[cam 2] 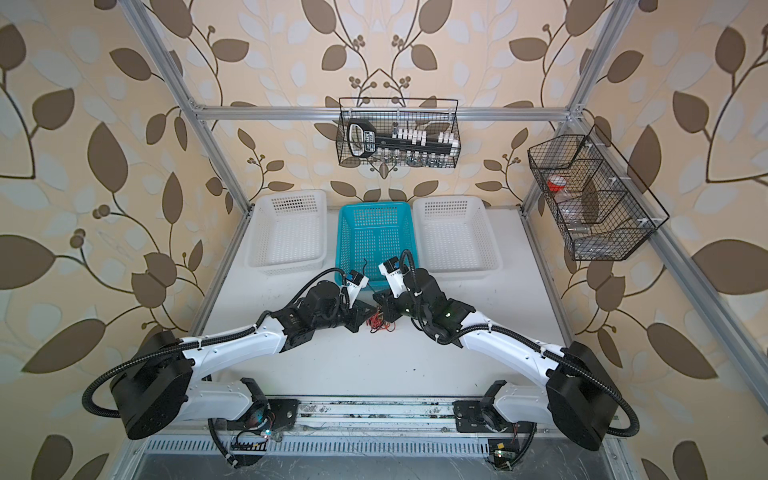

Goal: Untangle the cables

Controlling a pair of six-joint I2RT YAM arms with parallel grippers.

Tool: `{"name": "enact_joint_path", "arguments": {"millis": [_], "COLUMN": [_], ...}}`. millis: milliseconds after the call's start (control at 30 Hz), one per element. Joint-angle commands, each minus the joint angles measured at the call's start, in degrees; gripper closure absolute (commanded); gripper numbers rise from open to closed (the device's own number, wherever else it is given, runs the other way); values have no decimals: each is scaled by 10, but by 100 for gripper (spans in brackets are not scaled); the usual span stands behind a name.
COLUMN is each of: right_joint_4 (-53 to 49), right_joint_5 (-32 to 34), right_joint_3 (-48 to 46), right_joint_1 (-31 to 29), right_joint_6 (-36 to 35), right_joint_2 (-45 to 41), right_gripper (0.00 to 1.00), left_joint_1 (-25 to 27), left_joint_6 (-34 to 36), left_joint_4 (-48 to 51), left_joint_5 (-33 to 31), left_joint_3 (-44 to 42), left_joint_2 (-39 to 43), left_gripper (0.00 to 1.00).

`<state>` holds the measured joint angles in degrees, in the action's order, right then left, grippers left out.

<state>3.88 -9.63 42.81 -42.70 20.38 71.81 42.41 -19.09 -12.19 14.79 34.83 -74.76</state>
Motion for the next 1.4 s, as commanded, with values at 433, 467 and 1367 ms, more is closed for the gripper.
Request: {"name": "enact_joint_path", "arguments": {"millis": [433,467,1367], "right_joint_4": [-4,-4,-13], "right_joint_5": [15,15,8], "right_joint_3": [-10,-8,23], "right_joint_1": [16,16,0], "right_joint_6": [2,2,4], "right_joint_2": [-16,-14,-10], "right_gripper": [100,100,100], "left_joint_1": [4,5,53], "left_joint_6": [31,33,58], "left_joint_4": [41,45,108], "left_joint_5": [56,58,-41], "left_joint_3": [21,21,60], "left_joint_2": [52,59,-16], "left_gripper": [32,29,62]}}
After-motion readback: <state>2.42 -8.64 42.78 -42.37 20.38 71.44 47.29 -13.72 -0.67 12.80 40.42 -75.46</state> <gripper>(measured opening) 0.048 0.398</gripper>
